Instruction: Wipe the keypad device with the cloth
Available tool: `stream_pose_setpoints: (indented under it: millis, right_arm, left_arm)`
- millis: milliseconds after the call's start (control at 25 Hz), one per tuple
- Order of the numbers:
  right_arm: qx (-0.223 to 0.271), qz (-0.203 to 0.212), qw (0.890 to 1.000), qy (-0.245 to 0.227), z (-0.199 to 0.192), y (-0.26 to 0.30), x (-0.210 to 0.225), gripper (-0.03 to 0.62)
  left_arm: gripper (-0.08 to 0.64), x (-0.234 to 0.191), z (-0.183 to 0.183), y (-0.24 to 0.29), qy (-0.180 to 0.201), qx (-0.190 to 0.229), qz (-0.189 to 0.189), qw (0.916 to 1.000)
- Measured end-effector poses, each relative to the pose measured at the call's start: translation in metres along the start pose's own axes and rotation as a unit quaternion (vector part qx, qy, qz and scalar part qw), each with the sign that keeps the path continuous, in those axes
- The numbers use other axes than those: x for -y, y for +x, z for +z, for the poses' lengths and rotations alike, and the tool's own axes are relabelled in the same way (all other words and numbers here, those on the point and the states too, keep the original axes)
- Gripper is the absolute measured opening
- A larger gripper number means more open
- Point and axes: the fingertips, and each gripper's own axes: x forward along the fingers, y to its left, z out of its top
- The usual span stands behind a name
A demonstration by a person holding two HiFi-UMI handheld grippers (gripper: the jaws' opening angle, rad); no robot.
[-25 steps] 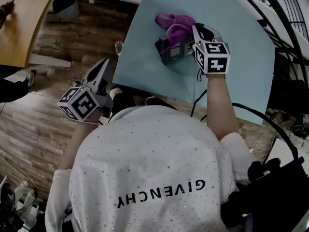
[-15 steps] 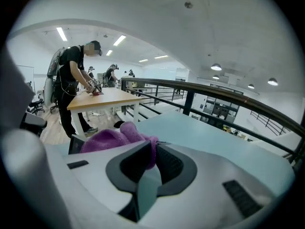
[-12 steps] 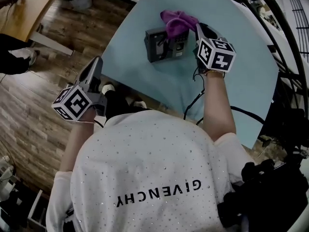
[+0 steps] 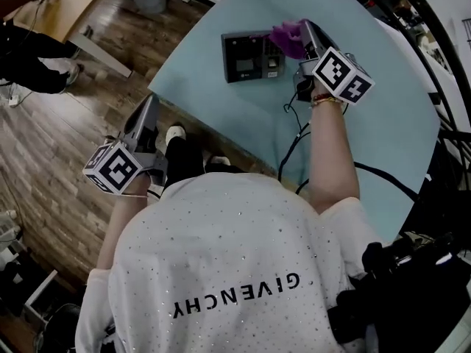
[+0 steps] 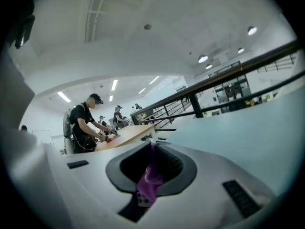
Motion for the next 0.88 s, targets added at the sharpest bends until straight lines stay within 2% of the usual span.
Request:
stream_pose_setpoints:
  millis: [120,240,360,720,880]
  right_arm:
    - [-0.024,0.026,0.998,0.051,-0.024,0.007,-0.005,0.037]
    - [-0.048,0.011,0.996,0.074,-0.048,0.007,-0.001,0.037]
    - [-0.062,-0.011,0.996,0.067,-0.066,0.005,0.004,0.037]
    - [-0.127,-0.030,0.988,0.080,-0.110,-0.026,0.005,0.038]
    - [-0.154,-0.045,0.985,0.061,-0.129,-0.038,0.009,0.037]
  left_arm:
    - [0.002,0.010,0.001,-0.017,0.005,0.011,0.011,0.9999]
    - [0.002,0.011,0.000,-0.027,0.003,0.018,0.025,0.9995]
    - [0.002,0.012,-0.002,-0.031,0.008,0.017,0.026,0.9995]
    - [0.002,0.026,-0.005,-0.041,0.016,0.015,0.005,0.9997]
    - [0.002,0.031,-0.004,-0.040,0.018,0.017,-0.003,0.9997]
